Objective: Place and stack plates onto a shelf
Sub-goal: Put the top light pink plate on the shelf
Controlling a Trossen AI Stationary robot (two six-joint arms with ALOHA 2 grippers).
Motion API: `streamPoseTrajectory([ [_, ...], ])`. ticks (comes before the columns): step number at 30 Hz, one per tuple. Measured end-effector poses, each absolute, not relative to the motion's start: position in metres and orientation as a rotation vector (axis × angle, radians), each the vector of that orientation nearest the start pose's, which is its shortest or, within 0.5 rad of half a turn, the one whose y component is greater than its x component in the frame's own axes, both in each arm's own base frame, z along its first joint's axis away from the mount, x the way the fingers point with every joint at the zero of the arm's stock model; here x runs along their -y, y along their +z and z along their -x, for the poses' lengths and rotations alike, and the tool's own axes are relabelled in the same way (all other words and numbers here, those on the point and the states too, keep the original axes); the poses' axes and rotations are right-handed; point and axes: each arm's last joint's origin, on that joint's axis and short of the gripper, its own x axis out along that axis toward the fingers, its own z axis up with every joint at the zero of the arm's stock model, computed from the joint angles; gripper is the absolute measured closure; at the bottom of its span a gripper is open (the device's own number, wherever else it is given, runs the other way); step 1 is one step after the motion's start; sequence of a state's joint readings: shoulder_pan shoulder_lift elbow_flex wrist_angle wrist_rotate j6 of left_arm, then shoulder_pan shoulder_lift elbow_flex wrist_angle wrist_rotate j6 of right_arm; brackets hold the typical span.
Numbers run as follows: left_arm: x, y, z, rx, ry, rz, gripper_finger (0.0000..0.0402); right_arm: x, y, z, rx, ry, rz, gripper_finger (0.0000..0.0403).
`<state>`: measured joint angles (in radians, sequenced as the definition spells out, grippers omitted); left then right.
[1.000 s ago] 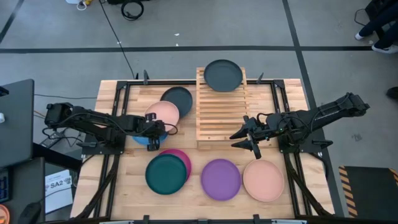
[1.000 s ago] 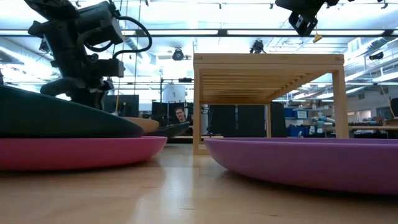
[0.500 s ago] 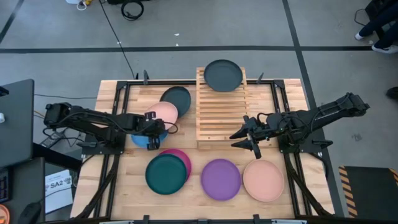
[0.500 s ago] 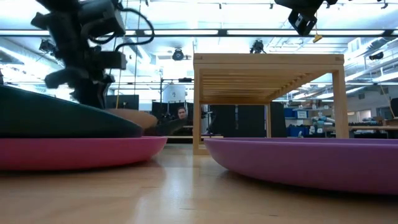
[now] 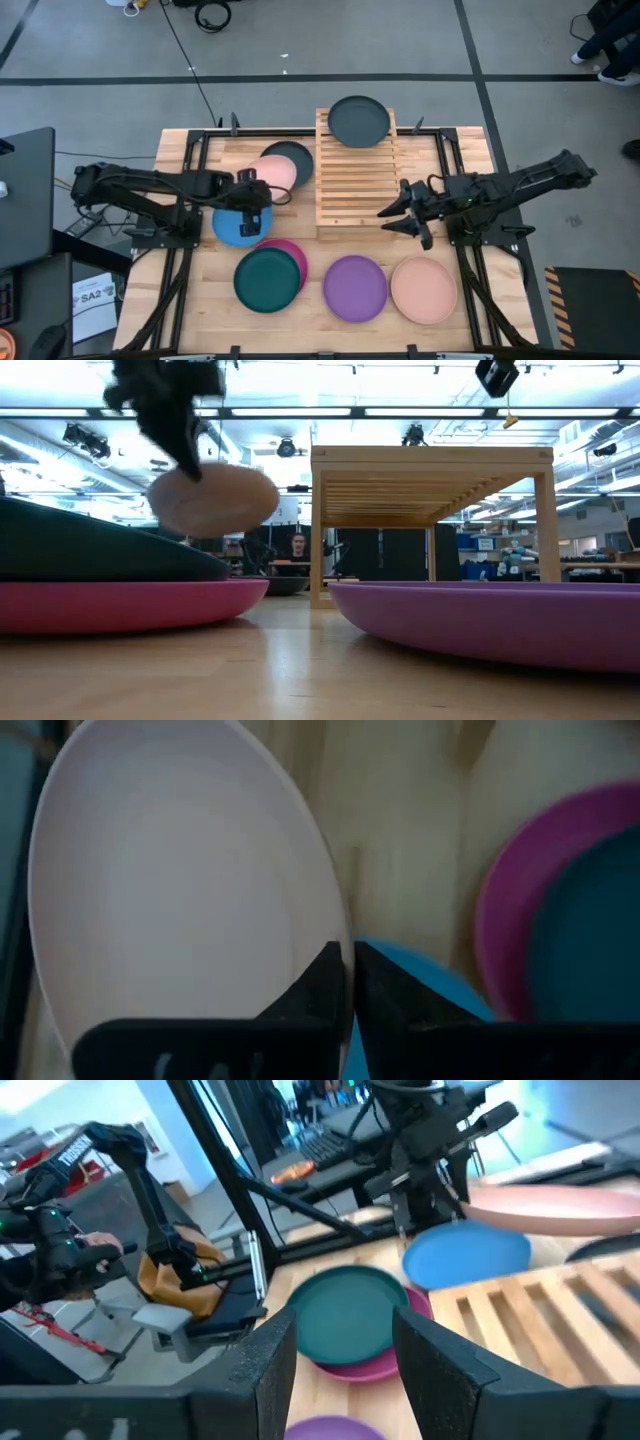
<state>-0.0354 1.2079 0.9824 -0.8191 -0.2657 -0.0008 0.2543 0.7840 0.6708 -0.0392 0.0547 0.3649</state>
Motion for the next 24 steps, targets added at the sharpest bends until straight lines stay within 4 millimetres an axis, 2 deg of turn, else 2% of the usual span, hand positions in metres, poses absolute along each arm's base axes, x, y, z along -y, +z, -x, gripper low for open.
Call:
streamPoseTrajectory([
  [8, 0.023, 0.333, -0.236, -0.834, 0.100, -0.237, 0.0377, -0.038, 0.323, -0.152, -0.076, 0.190, -0.297, 0.0231],
  [14, 0.037, 0.362, -0.243, -0.648, 0.023, -0.328, 0.0377, -0.035, 0.328, -0.143, -0.030, 0.175, -0.265, 0.0231],
  [18, 0.046, 0.369, -0.256, -0.527, -0.018, -0.422, 0.0377, -0.034, 0.328, -0.143, -0.021, 0.133, -0.256, 0.0231],
  [24, 0.057, 0.356, -0.288, -0.464, -0.072, -0.620, 0.0377, -0.033, 0.329, -0.143, -0.012, 0.115, -0.226, 0.0231],
])
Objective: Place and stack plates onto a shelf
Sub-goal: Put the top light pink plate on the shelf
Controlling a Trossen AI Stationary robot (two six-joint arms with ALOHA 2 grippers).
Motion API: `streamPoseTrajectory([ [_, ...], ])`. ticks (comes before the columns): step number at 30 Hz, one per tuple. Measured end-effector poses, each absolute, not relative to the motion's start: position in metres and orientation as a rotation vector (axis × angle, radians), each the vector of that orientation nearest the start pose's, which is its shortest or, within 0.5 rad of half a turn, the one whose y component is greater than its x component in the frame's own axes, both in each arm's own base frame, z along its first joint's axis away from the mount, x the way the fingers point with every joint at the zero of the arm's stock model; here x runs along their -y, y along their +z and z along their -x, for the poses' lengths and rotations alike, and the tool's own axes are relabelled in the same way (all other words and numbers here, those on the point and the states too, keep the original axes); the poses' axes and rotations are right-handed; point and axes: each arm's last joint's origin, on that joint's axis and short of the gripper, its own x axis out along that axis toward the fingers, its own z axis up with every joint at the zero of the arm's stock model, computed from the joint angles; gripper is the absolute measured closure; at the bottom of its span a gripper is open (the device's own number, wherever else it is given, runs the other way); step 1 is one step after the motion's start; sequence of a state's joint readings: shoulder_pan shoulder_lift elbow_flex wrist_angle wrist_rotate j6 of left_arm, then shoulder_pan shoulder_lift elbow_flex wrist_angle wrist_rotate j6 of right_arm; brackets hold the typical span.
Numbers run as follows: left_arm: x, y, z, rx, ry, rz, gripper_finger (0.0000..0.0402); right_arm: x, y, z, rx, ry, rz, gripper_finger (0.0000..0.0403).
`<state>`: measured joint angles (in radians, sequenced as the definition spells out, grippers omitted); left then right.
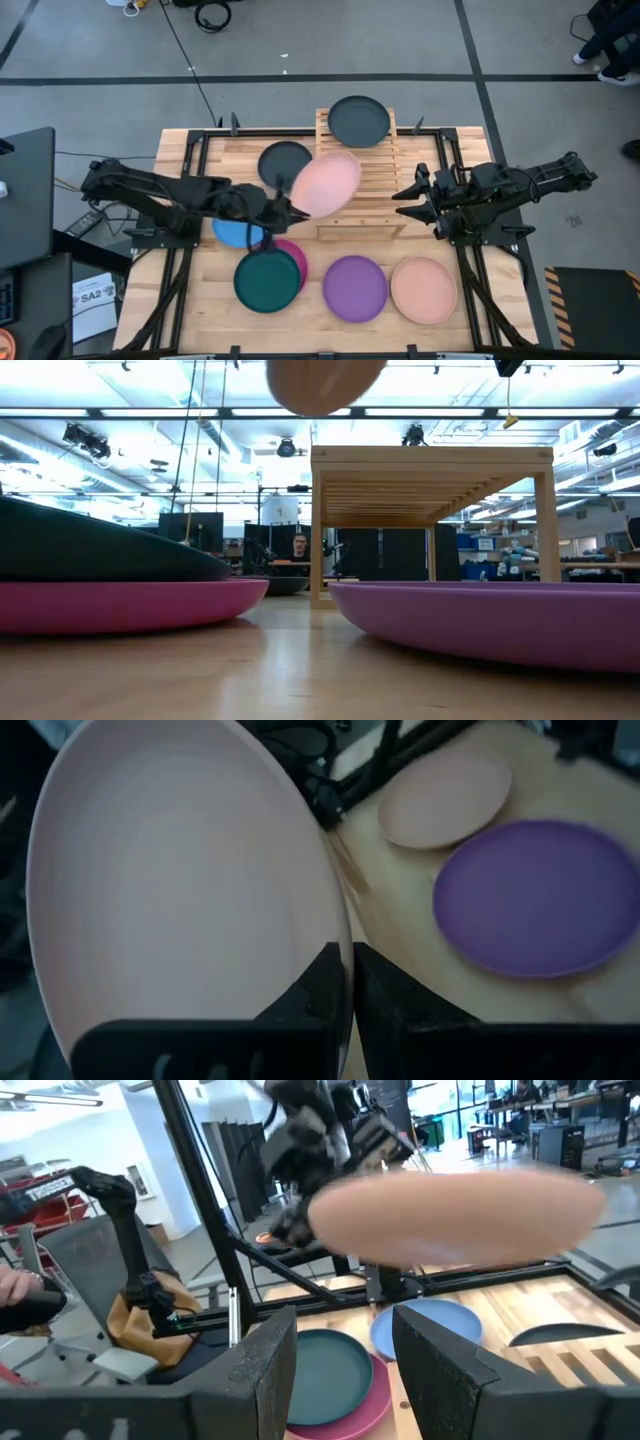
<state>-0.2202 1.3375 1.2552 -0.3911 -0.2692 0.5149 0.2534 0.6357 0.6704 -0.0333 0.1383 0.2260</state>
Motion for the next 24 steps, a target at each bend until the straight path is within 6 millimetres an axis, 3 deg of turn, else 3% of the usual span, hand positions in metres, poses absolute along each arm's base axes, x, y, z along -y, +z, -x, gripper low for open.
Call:
streamPoseTrajectory([
  [12, 0.049, 0.302, -0.342, -0.580, -0.096, -0.796, 0.0377, -0.033, 0.329, -0.143, -0.005, 0.115, -0.203, 0.0231],
  [17, 0.040, 0.287, -0.355, -0.615, -0.081, -0.801, 0.0377, -0.033, 0.329, -0.143, -0.004, 0.115, -0.203, 0.0231],
  [24, 0.027, 0.281, -0.361, -0.627, -0.056, -0.787, 0.0377, -0.033, 0.330, -0.143, 0.001, 0.116, -0.201, 0.0231],
])
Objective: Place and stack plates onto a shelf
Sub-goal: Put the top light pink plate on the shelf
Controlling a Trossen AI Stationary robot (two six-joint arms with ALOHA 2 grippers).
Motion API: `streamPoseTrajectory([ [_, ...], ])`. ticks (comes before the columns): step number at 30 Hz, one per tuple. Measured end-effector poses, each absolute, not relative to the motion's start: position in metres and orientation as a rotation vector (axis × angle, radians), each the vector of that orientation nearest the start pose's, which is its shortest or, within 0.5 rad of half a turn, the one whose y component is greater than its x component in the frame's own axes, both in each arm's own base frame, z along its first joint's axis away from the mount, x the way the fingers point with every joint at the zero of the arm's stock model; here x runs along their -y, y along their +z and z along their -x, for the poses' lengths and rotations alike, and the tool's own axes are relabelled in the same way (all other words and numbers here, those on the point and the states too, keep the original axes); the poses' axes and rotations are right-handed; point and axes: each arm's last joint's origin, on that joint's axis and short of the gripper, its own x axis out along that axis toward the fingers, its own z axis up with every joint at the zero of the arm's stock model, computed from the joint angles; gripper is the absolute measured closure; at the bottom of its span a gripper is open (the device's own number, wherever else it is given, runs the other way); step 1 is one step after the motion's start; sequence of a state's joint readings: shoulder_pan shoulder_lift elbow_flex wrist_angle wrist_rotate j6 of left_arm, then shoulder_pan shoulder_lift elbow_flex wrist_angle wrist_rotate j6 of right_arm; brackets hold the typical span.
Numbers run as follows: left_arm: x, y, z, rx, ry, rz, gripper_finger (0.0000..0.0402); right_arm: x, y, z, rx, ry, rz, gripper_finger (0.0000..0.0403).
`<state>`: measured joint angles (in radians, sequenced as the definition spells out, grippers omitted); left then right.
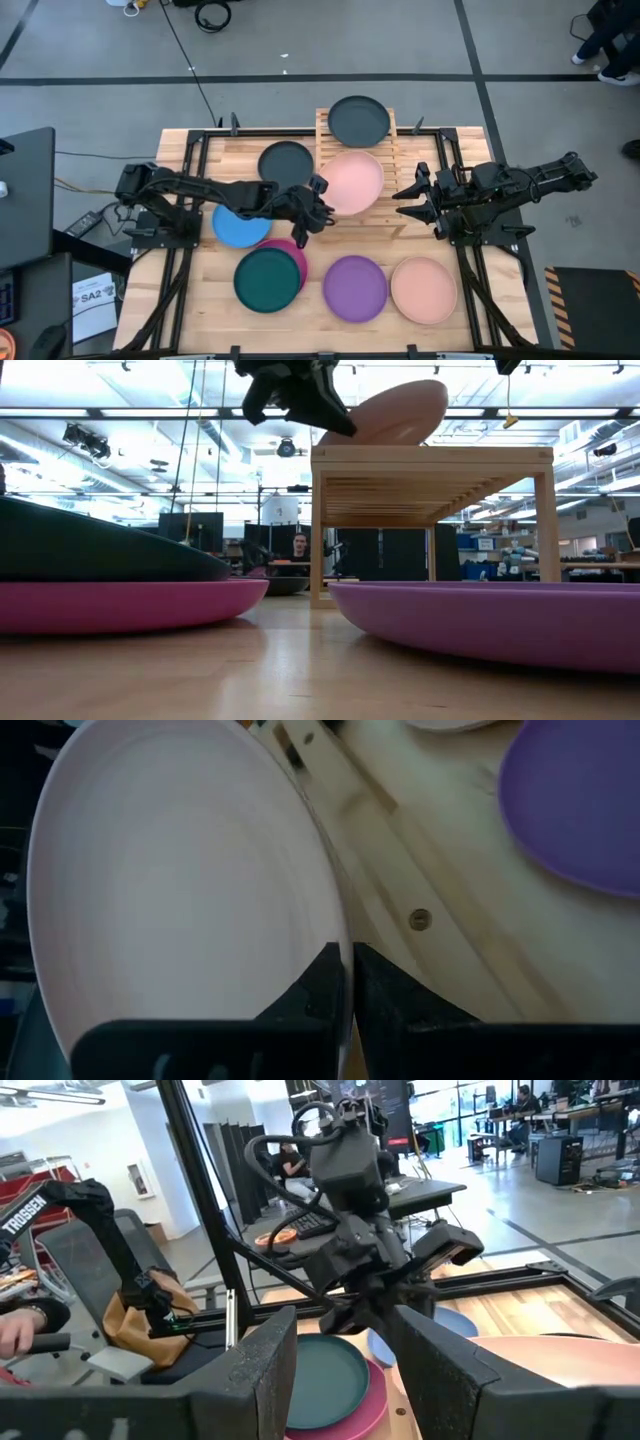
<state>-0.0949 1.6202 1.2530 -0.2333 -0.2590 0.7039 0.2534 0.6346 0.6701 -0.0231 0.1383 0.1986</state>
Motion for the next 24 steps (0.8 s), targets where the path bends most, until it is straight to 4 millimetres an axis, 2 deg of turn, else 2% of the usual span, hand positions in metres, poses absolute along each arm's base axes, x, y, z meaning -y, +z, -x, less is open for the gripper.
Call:
streamPoseTrajectory([
  [7, 0.024, 0.282, -0.362, -0.606, -0.067, -0.773, 0.0377, -0.033, 0.330, -0.143, 0.001, 0.116, -0.201, 0.0231],
  [24, 0.022, 0.266, -0.377, -0.608, -0.070, -0.770, 0.0377, -0.034, 0.328, -0.147, -0.014, 0.115, -0.197, 0.0231],
])
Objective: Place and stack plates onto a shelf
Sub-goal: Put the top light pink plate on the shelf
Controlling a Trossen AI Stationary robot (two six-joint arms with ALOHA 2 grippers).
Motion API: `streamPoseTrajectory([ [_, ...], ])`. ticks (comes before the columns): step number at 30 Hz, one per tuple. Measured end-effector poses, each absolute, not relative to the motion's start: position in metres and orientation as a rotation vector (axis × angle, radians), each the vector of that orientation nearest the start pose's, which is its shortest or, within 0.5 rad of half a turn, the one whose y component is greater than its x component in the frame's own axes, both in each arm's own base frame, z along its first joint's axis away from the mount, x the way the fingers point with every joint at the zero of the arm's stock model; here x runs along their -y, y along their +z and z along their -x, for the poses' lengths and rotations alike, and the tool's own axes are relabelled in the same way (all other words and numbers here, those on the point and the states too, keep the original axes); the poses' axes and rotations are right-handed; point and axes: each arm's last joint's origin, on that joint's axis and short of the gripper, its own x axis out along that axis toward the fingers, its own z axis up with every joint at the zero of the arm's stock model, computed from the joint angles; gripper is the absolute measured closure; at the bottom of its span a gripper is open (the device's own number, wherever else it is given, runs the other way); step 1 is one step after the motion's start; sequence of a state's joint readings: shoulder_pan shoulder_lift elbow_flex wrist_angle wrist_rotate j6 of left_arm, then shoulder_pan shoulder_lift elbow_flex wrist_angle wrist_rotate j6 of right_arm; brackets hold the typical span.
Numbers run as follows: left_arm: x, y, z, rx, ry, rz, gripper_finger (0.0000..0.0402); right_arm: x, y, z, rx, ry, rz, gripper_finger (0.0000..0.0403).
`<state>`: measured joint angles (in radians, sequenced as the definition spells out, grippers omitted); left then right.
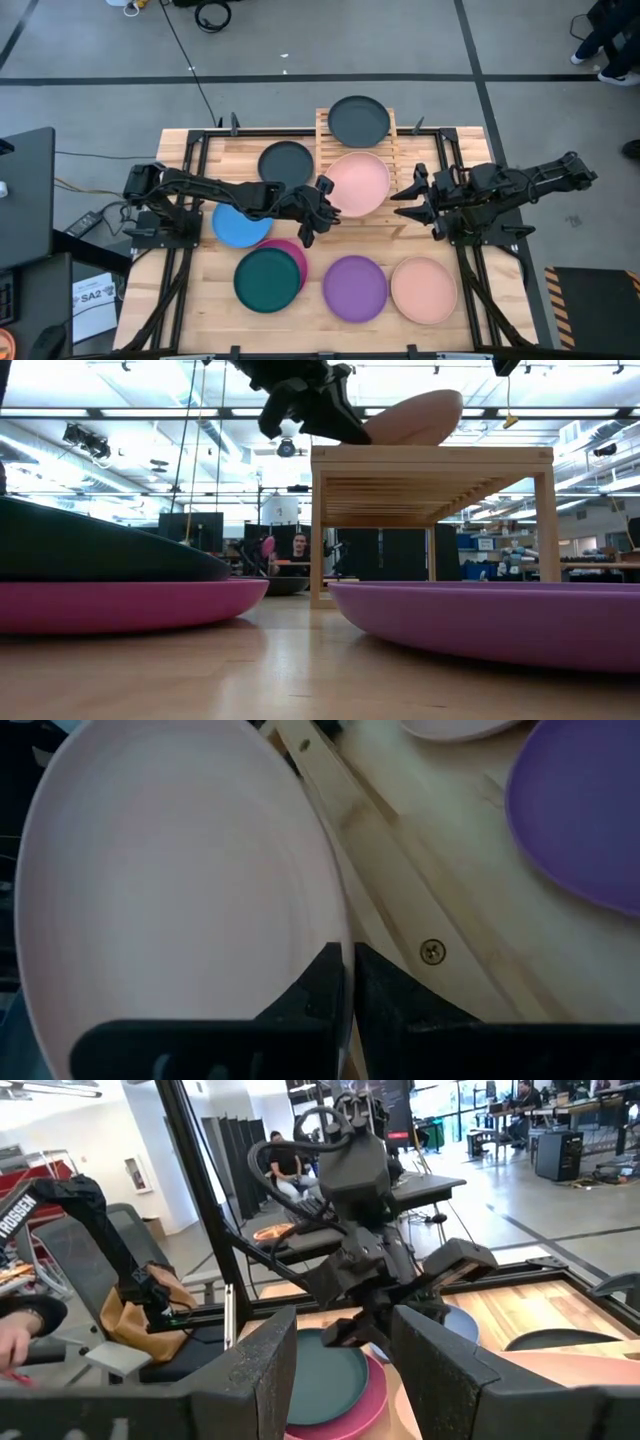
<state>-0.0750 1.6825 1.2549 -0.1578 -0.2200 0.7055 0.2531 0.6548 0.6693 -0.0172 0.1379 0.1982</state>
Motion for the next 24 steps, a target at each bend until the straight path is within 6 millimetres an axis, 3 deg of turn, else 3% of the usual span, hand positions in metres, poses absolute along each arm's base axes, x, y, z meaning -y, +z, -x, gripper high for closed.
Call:
streamPoseTrajectory([
  [16, 0.0222, 0.2679, -0.3781, -0.582, -0.044, -0.728, 0.0375, -0.0340, 0.3277, -0.1472, -0.013, 0.115, -0.198, 0.0231],
  [24, 0.0223, 0.2673, -0.3780, -0.584, -0.038, -0.697, 0.0326, -0.0340, 0.3277, -0.1472, -0.013, 0.115, -0.198, 0.0231],
])
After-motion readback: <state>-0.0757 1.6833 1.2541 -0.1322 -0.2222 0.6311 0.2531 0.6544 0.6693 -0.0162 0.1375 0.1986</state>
